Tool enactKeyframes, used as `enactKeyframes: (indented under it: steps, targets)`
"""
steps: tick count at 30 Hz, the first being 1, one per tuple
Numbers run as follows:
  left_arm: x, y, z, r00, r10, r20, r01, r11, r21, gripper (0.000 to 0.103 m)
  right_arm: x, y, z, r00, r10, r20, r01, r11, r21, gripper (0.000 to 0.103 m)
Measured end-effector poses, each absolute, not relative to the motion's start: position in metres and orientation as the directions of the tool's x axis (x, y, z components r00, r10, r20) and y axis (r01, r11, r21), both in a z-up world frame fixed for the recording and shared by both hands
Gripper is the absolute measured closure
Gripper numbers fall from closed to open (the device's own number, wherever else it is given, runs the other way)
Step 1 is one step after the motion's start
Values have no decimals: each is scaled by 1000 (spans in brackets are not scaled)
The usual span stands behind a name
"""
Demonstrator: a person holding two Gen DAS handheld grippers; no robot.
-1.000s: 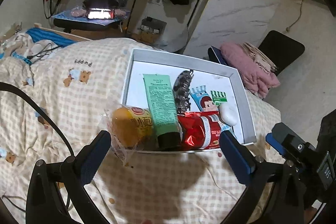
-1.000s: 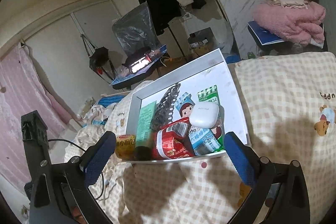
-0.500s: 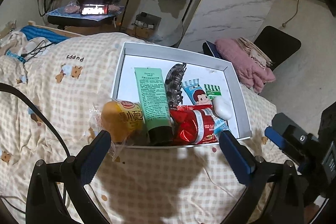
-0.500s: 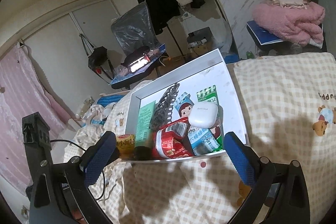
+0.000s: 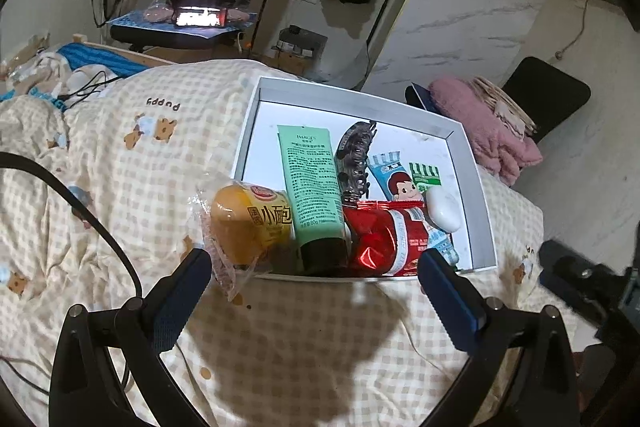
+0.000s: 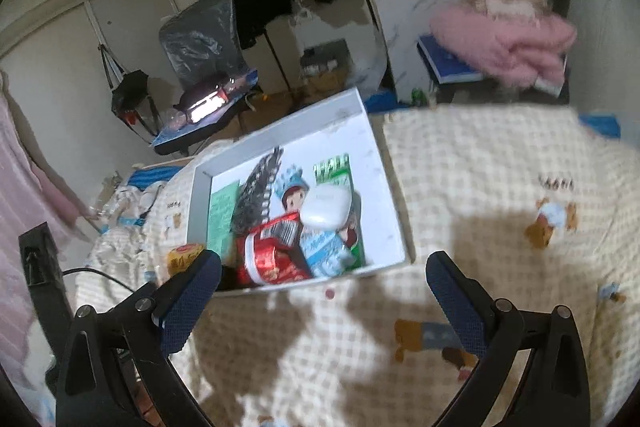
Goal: Organize objects
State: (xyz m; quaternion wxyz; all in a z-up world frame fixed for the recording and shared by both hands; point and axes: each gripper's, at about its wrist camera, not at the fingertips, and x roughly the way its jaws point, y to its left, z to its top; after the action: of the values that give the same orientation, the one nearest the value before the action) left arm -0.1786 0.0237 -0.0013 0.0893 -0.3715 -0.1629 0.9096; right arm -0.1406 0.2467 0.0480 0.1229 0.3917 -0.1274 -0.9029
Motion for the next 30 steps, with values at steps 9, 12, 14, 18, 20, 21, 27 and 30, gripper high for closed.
enactKeyframes:
  steps: [9, 12, 14, 18, 20, 21, 27, 30]
  targets:
    - [-179, 31, -8, -681, 288, -673, -59, -938, -343, 0, -138, 261, 52, -645, -287, -708, 46, -940, 339, 0]
    - [-181, 32, -11, -669, 287, -685, -57, -939, -338, 0, -141, 264, 49, -627, -309, -715, 44, -931, 363, 0]
    - [-181, 32, -11, -671, 283, -685, -52, -940, -337, 0, -144, 269, 45, -616, -302, -727, 26, -931, 364, 0]
    - [-181, 33, -11, -667, 296, -684, -56, -935, -351, 0, -147, 281, 42, -613, -295, -733, -20, -922, 388, 0]
    - [-181, 33, -12, -664, 292, -688, -55, -937, -344, 0, -146, 285, 43, -620, -289, -730, -33, -920, 392, 0]
    - [-181, 34, -12, -664, 291, -689, -55, -938, -343, 0, -147, 286, 44, -620, -290, -729, -32, -919, 393, 0]
    - [-181, 35, -11, -664, 291, -688, -61, -939, -338, 0, -147, 279, 45, -610, -316, -727, -4, -916, 402, 0]
    - [-182, 35, -12, -662, 295, -689, -62, -938, -342, 0, -148, 281, 44, -605, -332, -724, -4, -908, 420, 0]
